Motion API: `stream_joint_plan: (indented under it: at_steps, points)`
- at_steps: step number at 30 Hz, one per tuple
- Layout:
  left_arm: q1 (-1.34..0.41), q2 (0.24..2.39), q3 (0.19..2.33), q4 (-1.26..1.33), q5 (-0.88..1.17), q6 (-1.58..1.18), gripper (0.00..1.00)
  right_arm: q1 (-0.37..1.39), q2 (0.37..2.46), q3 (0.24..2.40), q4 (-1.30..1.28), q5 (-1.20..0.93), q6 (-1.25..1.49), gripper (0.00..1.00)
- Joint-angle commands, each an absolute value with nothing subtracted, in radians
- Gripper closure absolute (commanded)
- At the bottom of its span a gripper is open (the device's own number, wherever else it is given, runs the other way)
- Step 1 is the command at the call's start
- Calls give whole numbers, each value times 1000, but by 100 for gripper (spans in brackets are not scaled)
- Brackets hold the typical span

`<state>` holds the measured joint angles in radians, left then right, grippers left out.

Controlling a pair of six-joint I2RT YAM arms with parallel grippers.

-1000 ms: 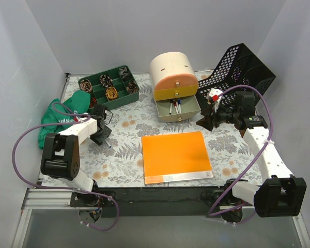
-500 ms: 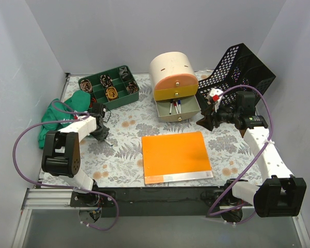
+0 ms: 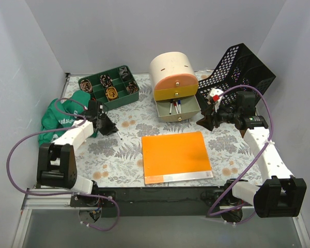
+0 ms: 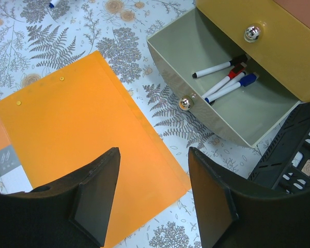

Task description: Organize the desk

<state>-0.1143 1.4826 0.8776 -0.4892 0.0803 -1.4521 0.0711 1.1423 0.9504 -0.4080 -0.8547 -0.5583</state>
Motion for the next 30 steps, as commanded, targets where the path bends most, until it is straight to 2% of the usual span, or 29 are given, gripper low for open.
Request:
stream_joint_plan:
  at_steps: [1,2,8,18,30]
  points:
    - [-118,1338,848,-247,466,-1261,100,64,1120,945,-383,-862,-572,36]
    - [-118,1335,841,-200,603,-1244,100,64,1121,945,-385,-864,-572,36]
    - [-190,1474,977,-78,791,-1146,100,63,1121,943,-385,-861,-572,36]
    - [-409,1643,1215,-20,687,-842,99,63,1126,942,-383,-856,-575,36]
    - [-486,1812,1387,100,640,-795,96,63,1134,942,-385,-850,-583,36]
